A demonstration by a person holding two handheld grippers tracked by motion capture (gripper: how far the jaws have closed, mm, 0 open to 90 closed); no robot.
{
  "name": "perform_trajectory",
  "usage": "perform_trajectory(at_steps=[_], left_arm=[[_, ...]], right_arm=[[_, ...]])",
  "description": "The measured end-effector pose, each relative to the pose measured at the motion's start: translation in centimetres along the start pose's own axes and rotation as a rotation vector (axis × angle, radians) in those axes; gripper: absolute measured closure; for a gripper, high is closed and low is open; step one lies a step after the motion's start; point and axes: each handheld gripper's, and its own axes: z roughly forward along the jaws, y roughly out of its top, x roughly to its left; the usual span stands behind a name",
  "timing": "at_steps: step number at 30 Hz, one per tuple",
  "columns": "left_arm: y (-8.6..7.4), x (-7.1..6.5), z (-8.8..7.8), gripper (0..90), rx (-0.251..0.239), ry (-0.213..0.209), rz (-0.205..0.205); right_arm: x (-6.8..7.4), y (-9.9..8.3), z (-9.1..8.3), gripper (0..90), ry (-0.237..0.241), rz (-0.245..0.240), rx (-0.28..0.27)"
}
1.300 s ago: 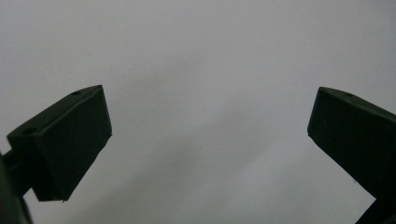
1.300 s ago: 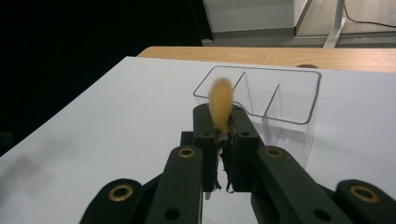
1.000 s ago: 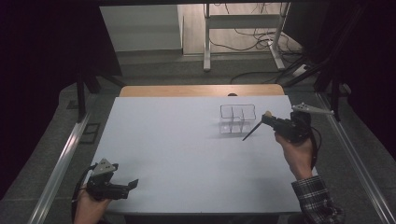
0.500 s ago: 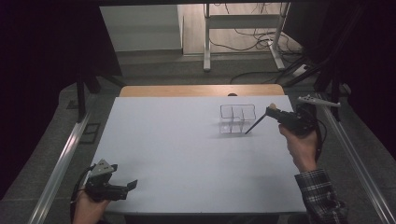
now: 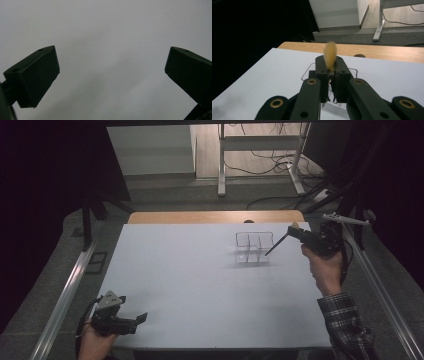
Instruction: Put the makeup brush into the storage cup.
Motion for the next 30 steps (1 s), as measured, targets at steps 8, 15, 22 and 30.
perform_trajectory(at_steps=[8, 15, 22, 30], left_arm=[[0.0, 0.0, 0.0, 0.0, -0.001, 0.002, 0.001], [0.0, -0.1, 0.0, 0.0, -0.006, 0.005, 0.003], [0.1, -0.1, -0.1, 0.1, -0.009, 0.005, 0.005], [0.1, -0.1, 0.0, 0.1, -0.006, 0.005, 0.008]], right_arm=[[-0.1, 1.0, 0.4, 85.0, -0.013, -0.013, -0.006], [-0.1, 1.9, 1.2, 84.9, -0.030, -0.036, -0.006], [-0.5, 2.5, 1.8, 84.9, -0.052, -0.043, -0.006], [-1.0, 2.8, 2.9, 84.9, -0.070, -0.047, -0.007]])
